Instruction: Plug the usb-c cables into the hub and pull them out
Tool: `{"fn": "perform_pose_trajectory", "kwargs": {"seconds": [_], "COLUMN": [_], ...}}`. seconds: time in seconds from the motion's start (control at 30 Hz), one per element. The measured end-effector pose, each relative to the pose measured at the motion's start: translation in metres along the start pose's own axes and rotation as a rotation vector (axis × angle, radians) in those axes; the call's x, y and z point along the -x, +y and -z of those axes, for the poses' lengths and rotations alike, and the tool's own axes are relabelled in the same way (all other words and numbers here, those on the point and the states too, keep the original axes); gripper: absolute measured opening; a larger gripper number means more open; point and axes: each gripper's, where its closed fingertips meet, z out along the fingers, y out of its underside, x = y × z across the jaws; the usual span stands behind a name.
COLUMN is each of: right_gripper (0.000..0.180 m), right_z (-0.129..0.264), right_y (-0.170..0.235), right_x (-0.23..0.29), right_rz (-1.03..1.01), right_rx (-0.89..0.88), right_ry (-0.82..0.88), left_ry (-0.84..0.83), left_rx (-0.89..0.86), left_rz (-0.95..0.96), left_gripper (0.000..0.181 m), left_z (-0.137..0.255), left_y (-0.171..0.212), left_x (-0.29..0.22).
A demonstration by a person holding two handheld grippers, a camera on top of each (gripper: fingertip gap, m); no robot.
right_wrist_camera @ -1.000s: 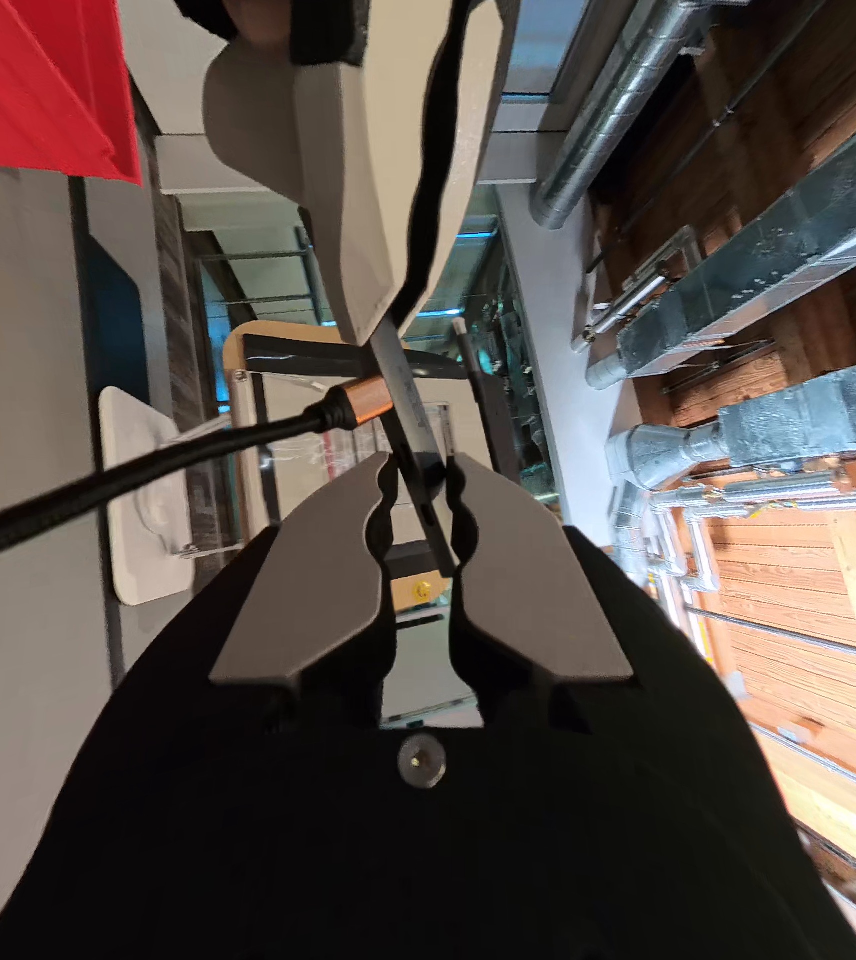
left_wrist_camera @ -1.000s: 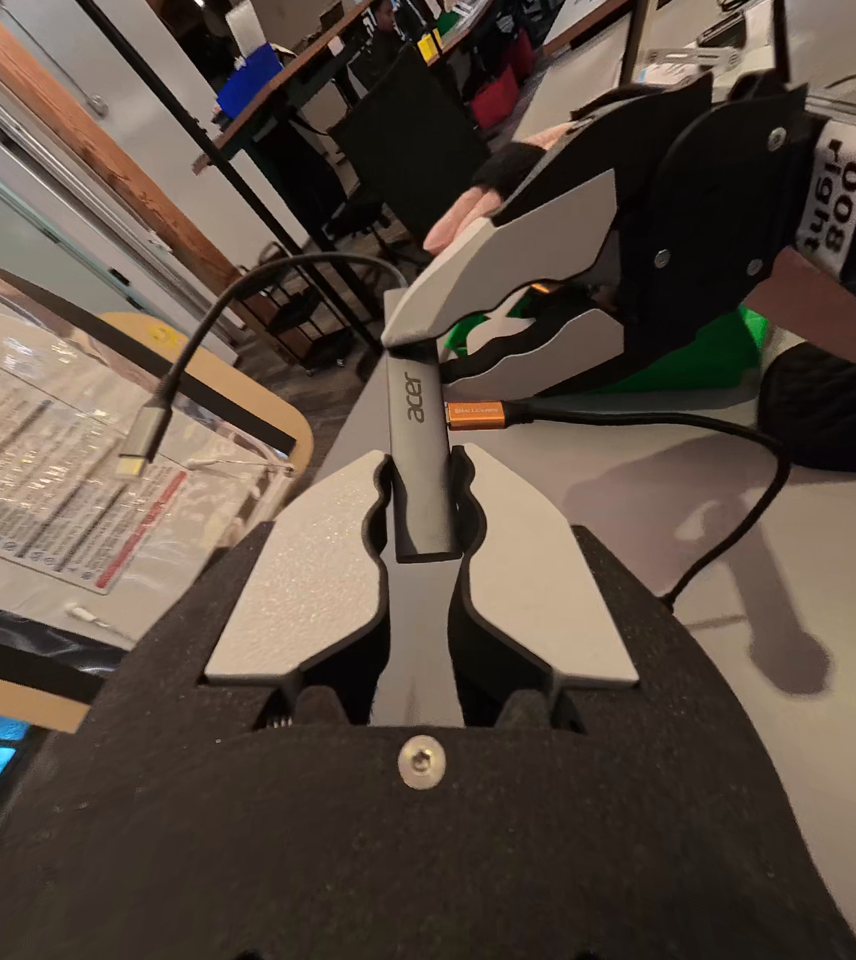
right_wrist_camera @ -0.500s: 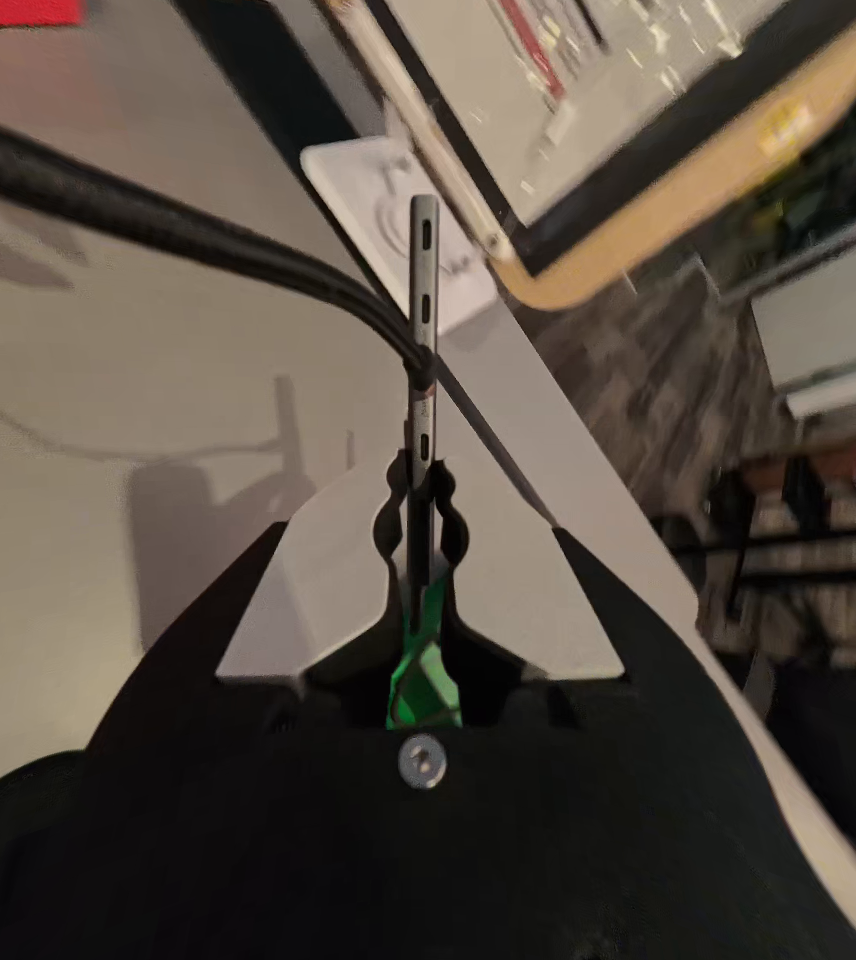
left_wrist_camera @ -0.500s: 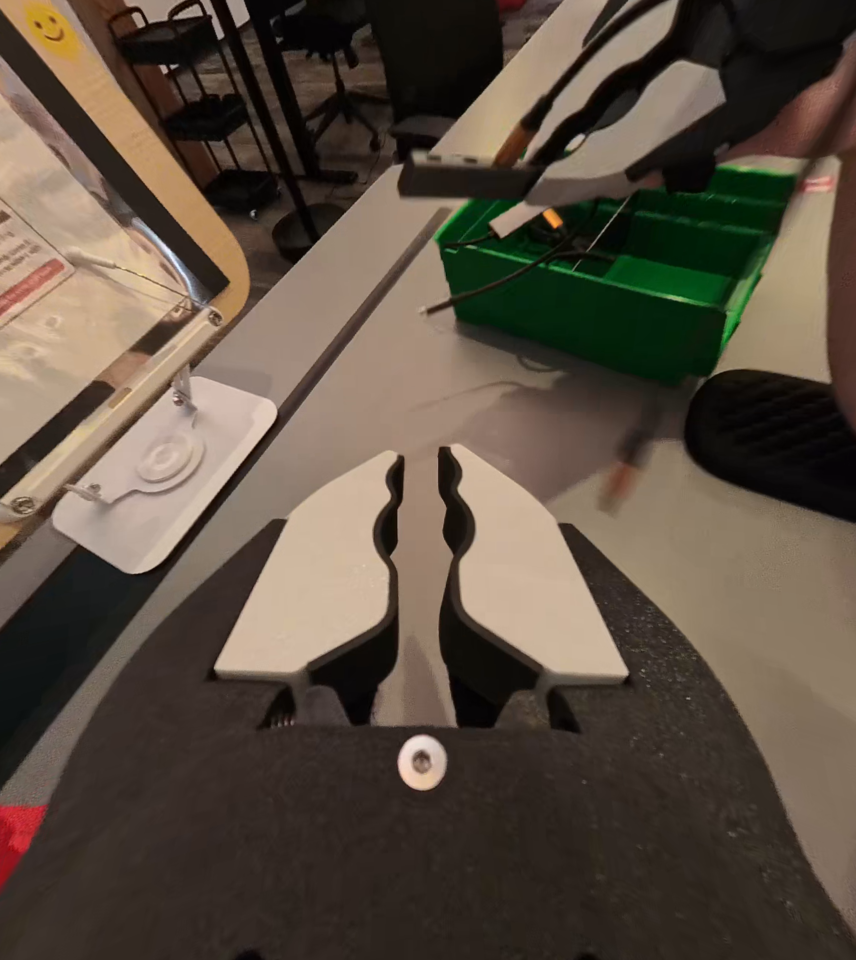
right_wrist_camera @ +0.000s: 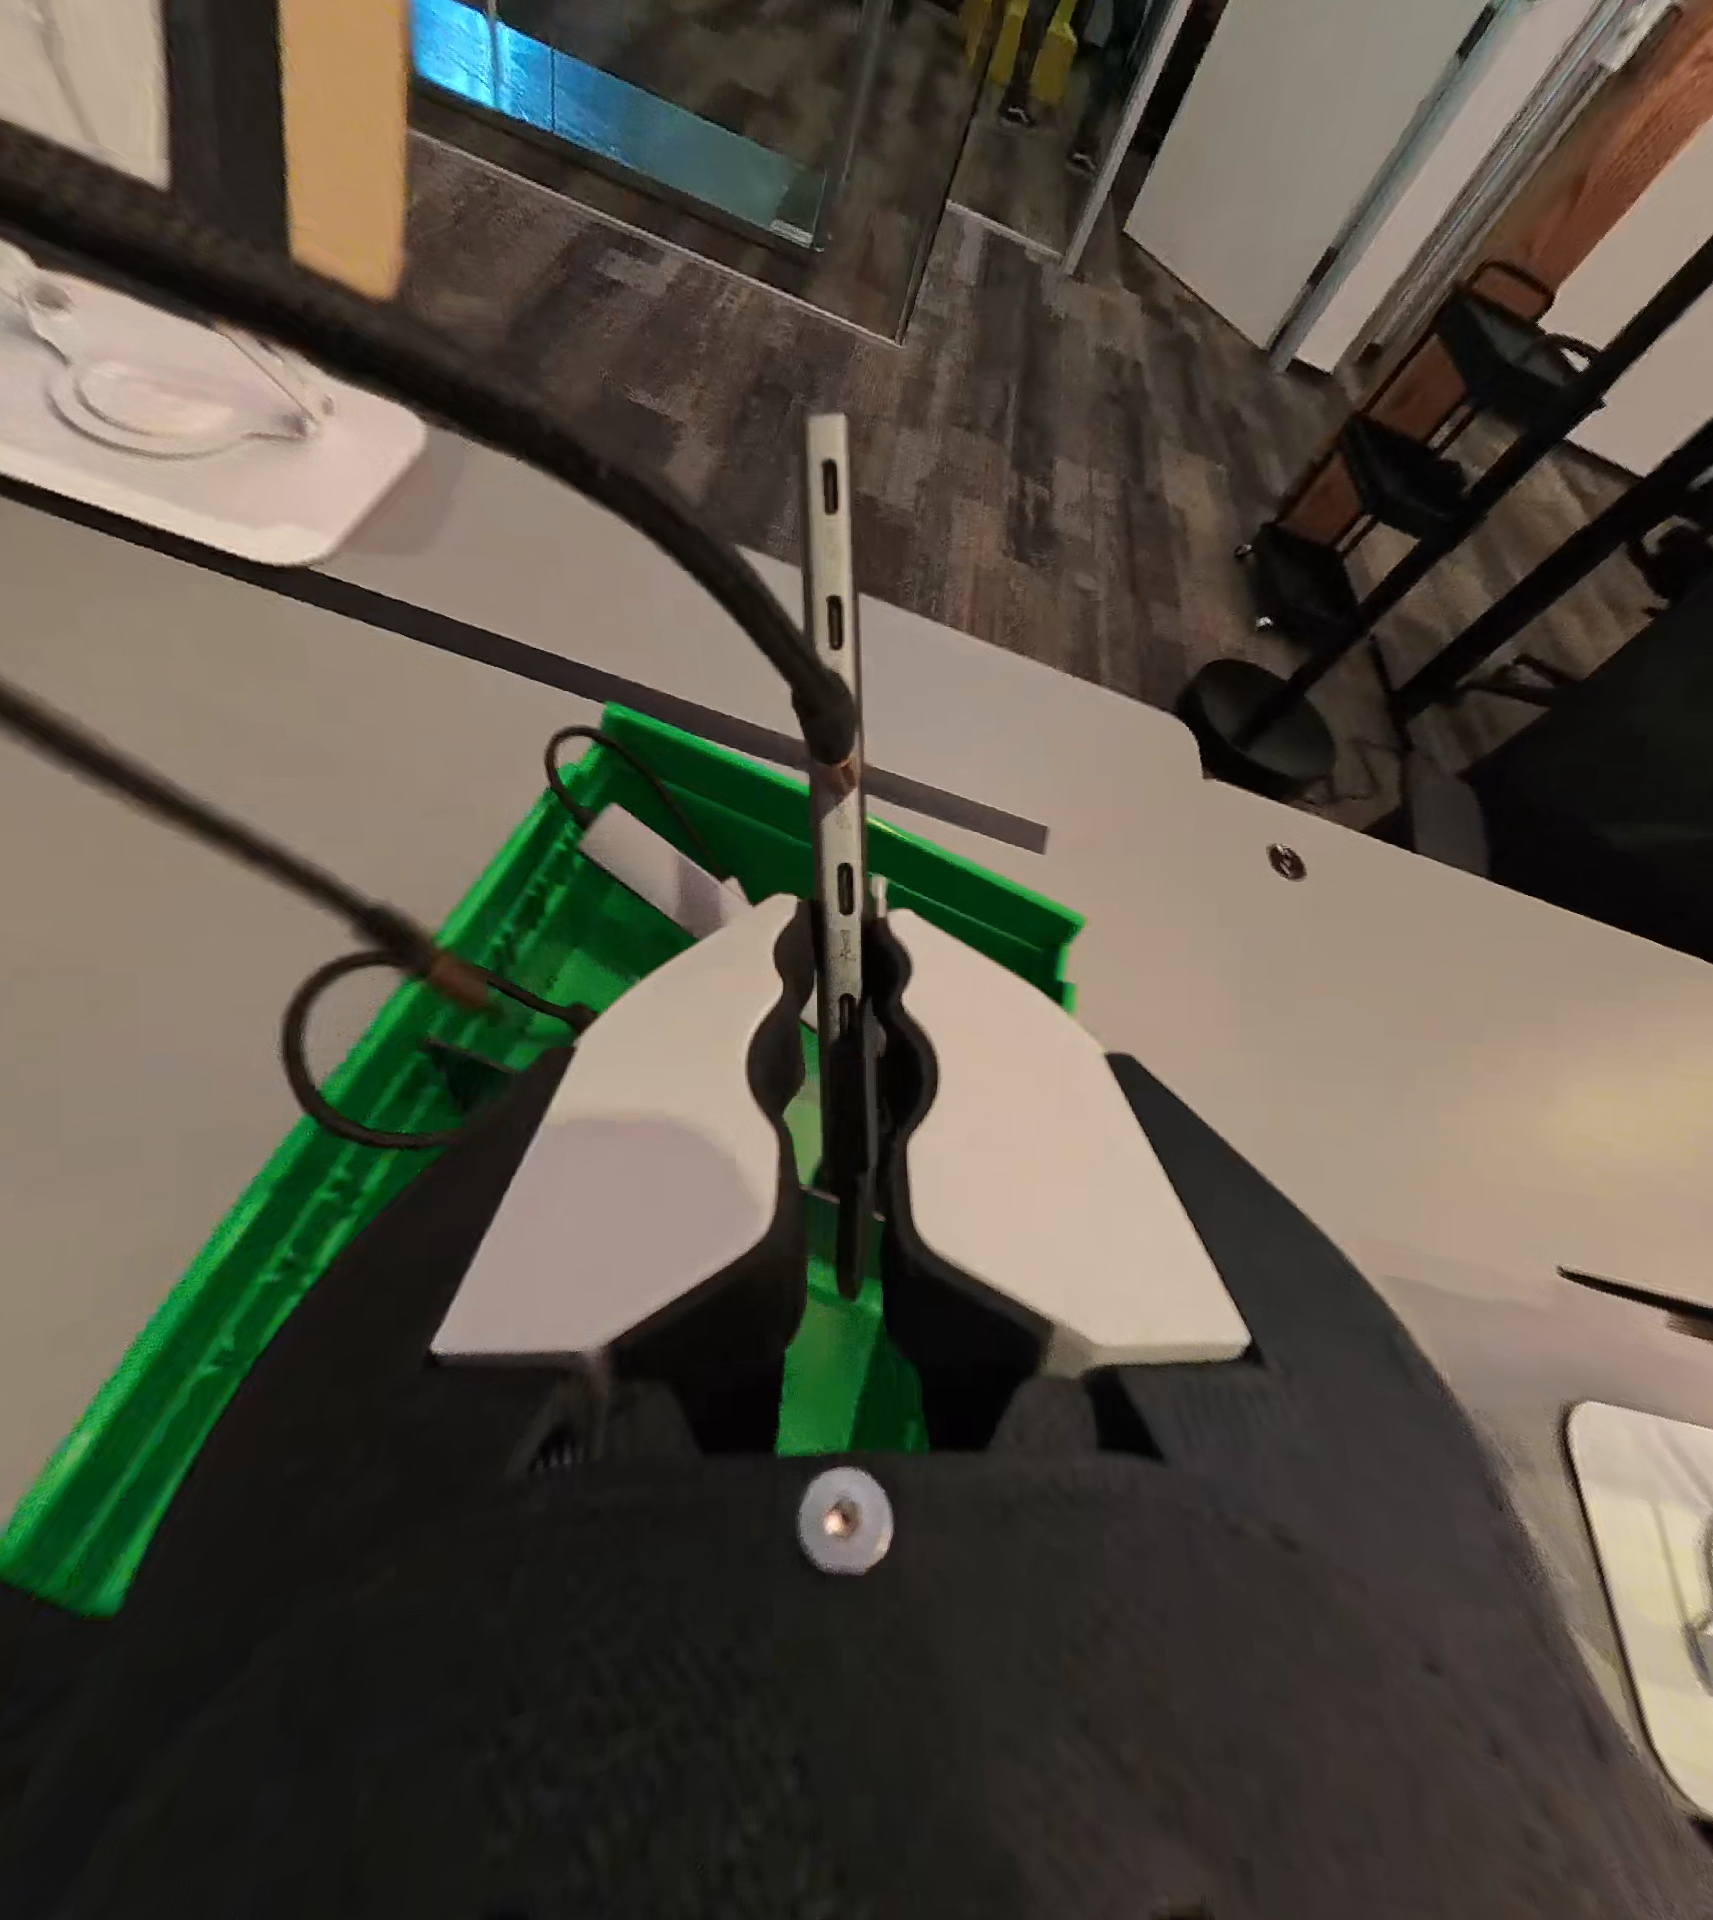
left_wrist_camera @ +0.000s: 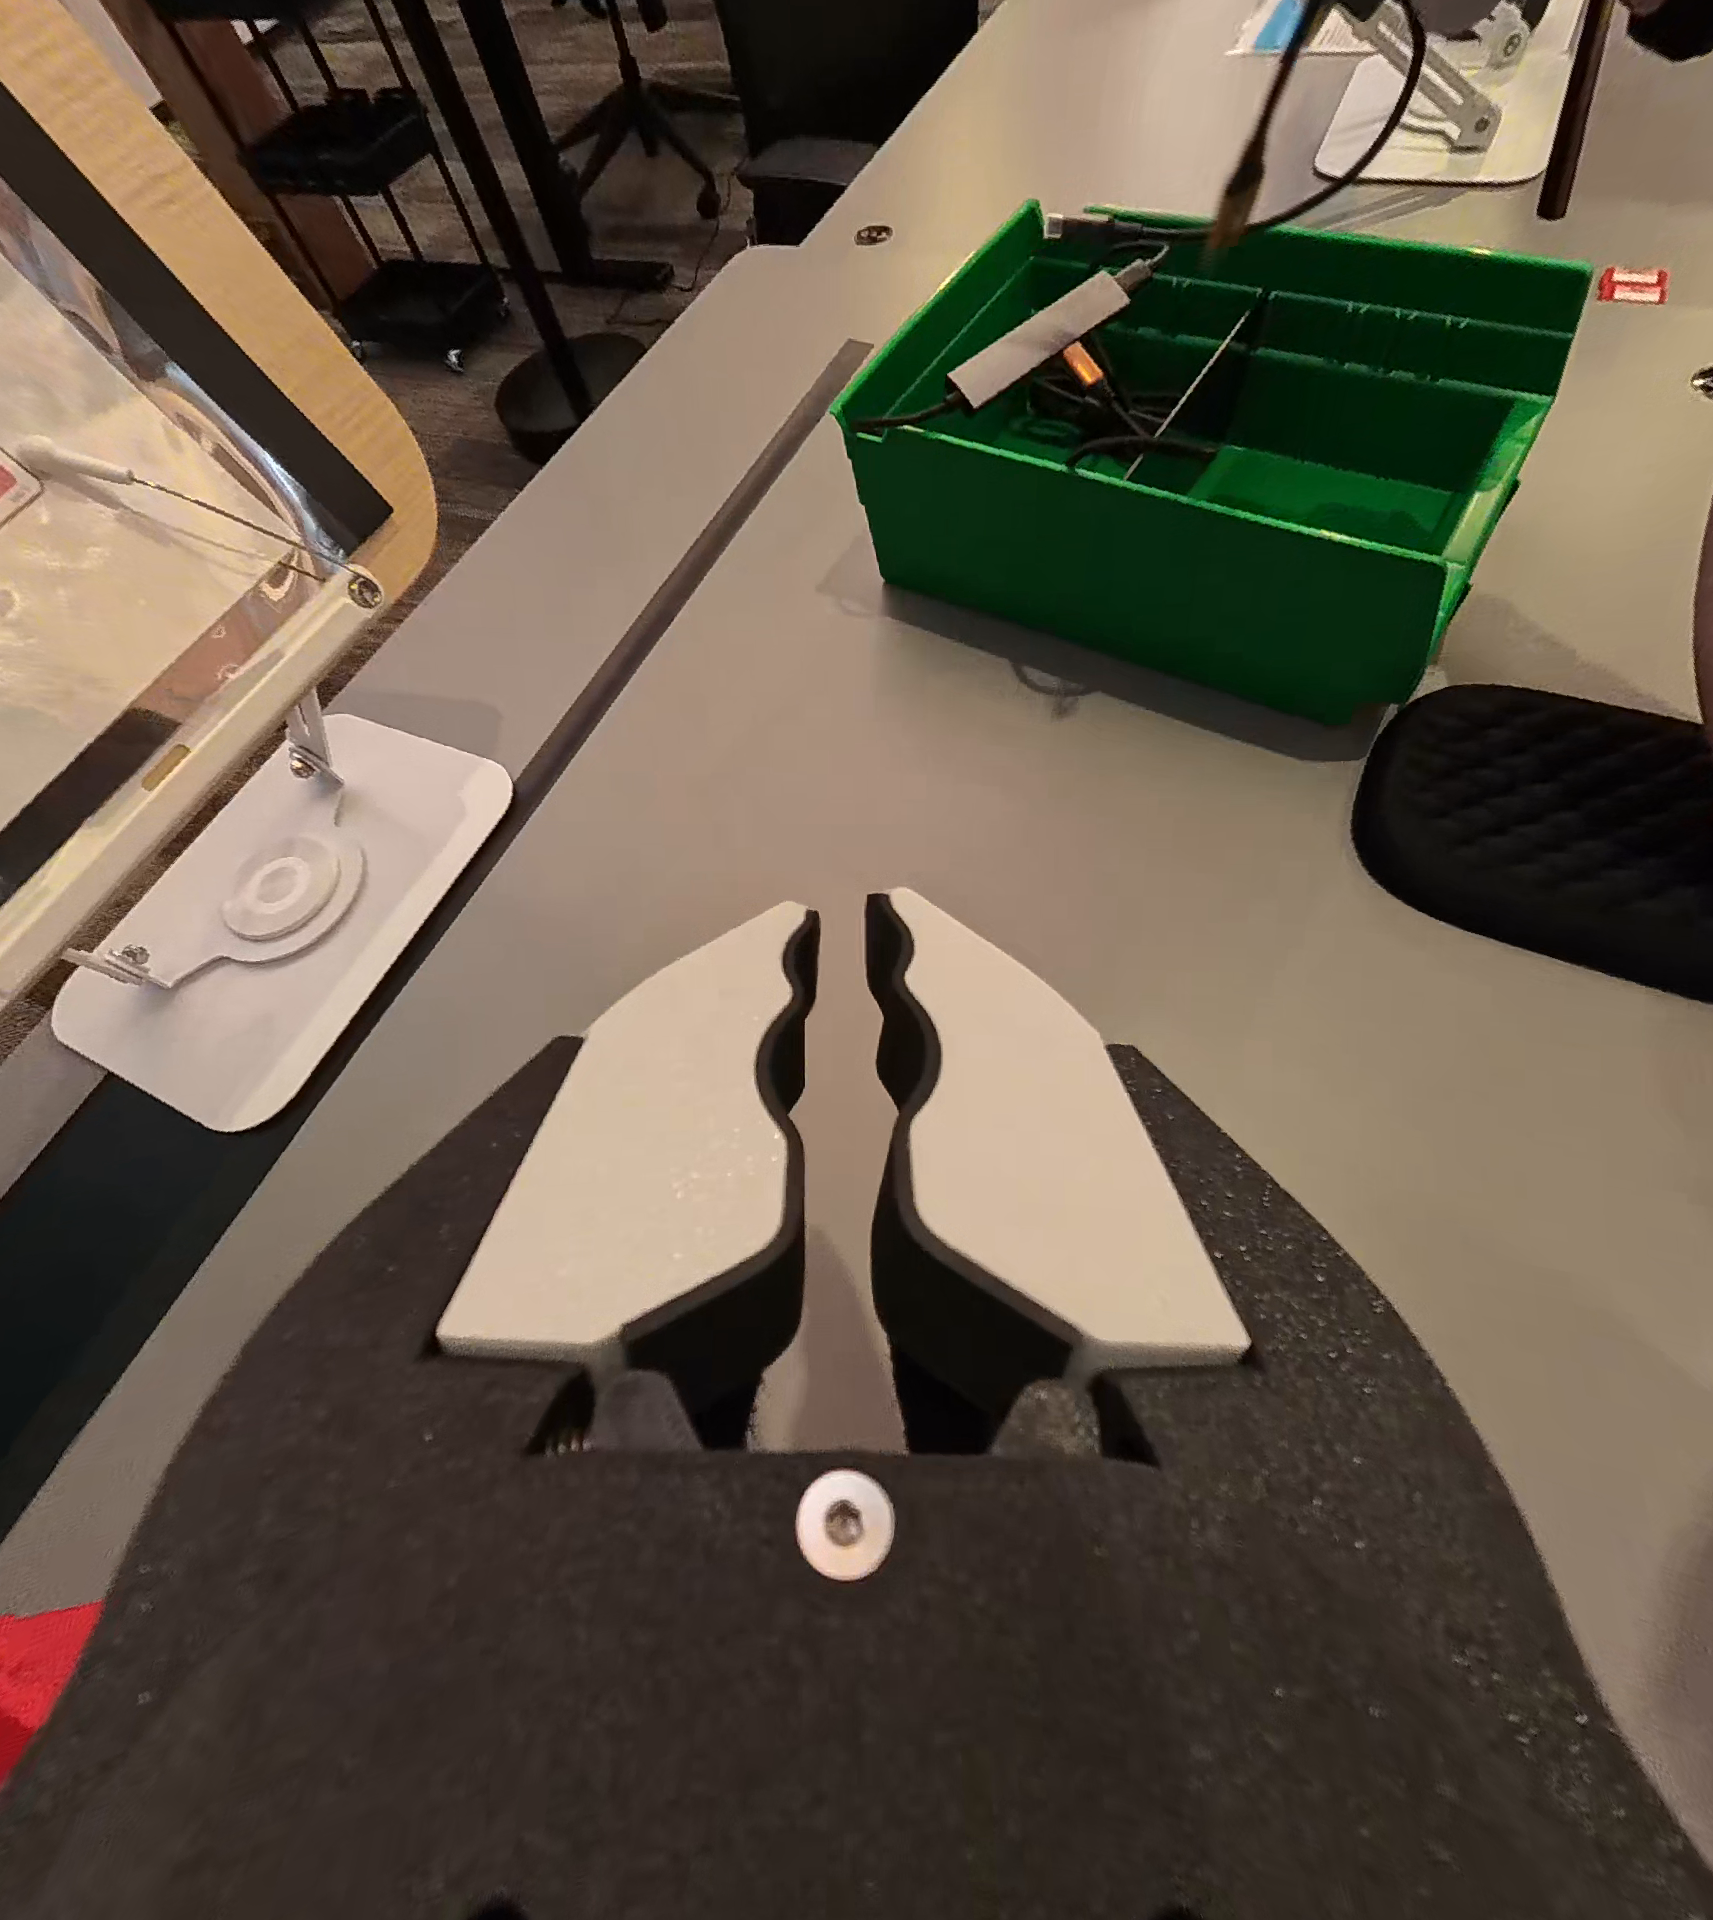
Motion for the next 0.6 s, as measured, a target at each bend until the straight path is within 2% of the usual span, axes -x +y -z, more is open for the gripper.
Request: {"fn": "perform_pose_trajectory", "kwargs": {"seconds": [0.03,0.17,0.3,0.47,0.6], "right_gripper": [0.010,0.010,0.011,0.012,0.012], "right_z": [-0.002,-0.017,-0.041,-0.076,-0.094], "right_y": [0.006,0.016,0.013,0.044,0.080], "right_x": [-0.005,-0.018,-0.009,0.004,0.020], "right_rz": [-0.006,-0.021,-0.019,0.051,0.127], "right_rx": [0.021,0.045,0.037,0.232,0.386], "right_ry": [0.016,0.077,0.067,0.058,-0.033], "left_ry": [0.002,0.007,0.011,0.014,0.020], "left_rx": [0.004,0.019,0.028,0.039,0.045], "left_rz": [0.000,-0.001,-0.001,-0.001,-0.002], "left_gripper": [0.007,0.006,0.005,0.004,0.003], "left_z": [-0.001,-0.003,-0.004,-0.006,-0.007], "left_y": [0.001,0.003,0.004,0.006,0.007], "left_x": [0.000,-0.002,-0.003,-0.003,-0.004]}}
